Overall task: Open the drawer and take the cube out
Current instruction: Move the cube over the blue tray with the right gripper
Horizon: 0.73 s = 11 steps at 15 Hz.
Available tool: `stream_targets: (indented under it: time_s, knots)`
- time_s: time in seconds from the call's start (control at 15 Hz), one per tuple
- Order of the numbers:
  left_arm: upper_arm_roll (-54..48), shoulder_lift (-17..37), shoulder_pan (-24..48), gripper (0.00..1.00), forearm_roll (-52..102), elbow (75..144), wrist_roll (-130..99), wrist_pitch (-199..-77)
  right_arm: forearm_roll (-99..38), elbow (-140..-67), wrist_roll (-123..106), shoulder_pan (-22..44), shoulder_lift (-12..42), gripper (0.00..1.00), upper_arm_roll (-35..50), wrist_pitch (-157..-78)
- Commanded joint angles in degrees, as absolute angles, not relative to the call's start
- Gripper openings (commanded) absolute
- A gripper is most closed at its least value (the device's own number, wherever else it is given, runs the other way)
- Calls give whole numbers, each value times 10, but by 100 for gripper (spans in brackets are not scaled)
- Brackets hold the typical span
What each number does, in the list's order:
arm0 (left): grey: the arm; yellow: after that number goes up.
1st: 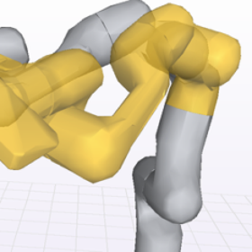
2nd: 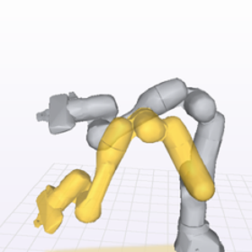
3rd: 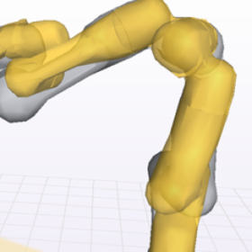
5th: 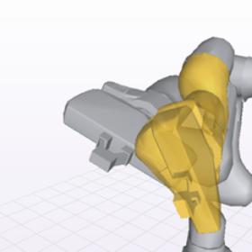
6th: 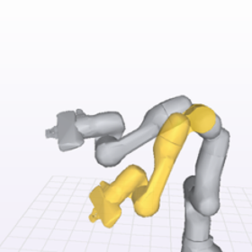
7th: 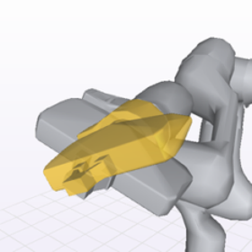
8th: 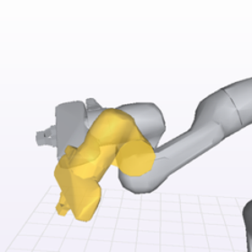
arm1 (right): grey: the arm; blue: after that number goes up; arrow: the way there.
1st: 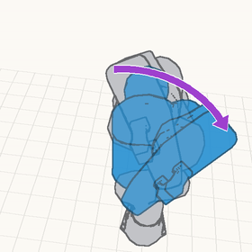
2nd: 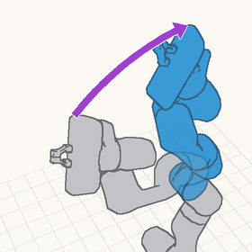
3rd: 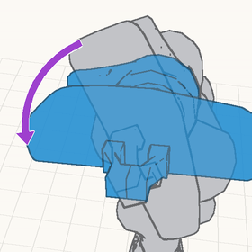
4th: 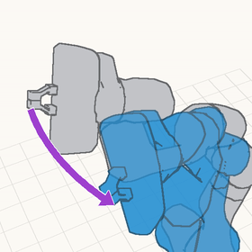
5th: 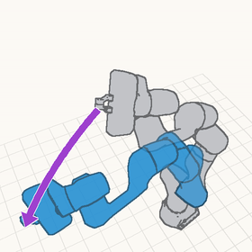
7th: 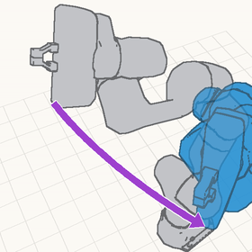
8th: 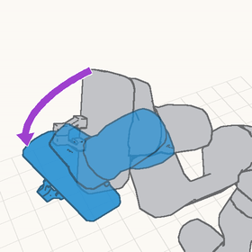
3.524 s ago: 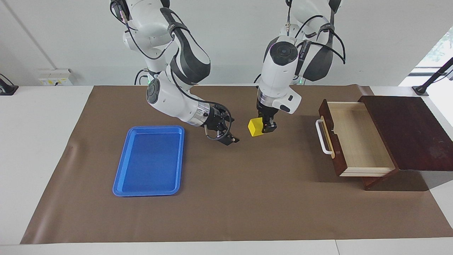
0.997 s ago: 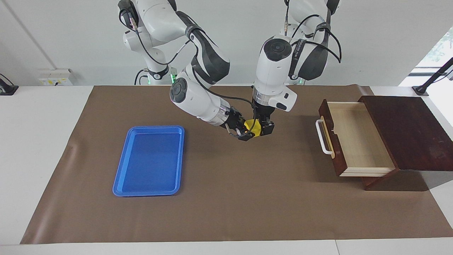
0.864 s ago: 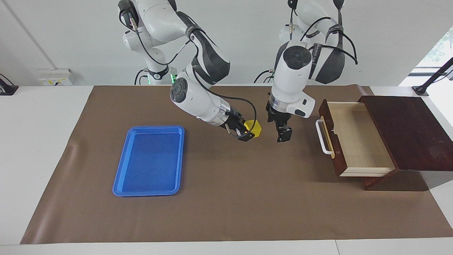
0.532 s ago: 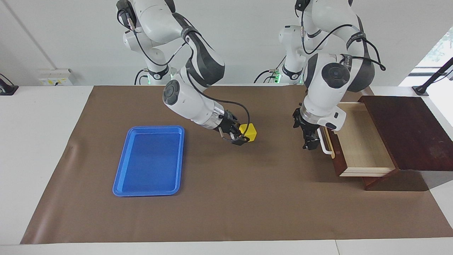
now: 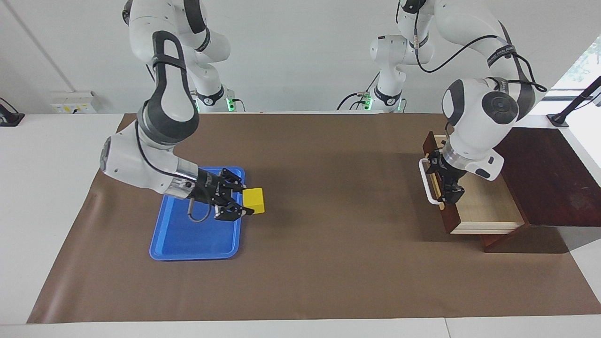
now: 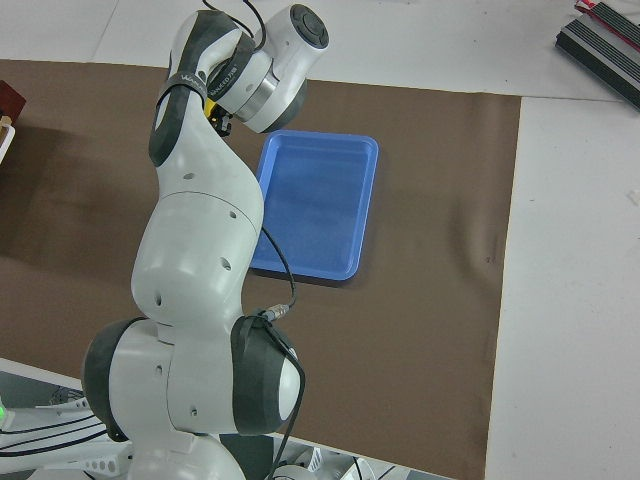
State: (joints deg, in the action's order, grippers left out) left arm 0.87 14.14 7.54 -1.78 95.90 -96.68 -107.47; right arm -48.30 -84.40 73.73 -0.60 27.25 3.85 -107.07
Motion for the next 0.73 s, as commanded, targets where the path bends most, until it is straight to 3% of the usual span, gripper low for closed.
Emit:
stream_targets:
  time_s: [0.0,0.27,0.66]
  knots:
    - [6,123,42,100,-36,996,-923,-1107,-497,-888,702,-68,264,0,46,-1067]
    - [6,123,5,100,-36,996,-878,-1121,-500,-929,668,-113,270,0,46,-1067]
    - [5,120,-64,100,-36,1014,-799,-1162,-502,-1007,619,-114,262,0,45,-1130]
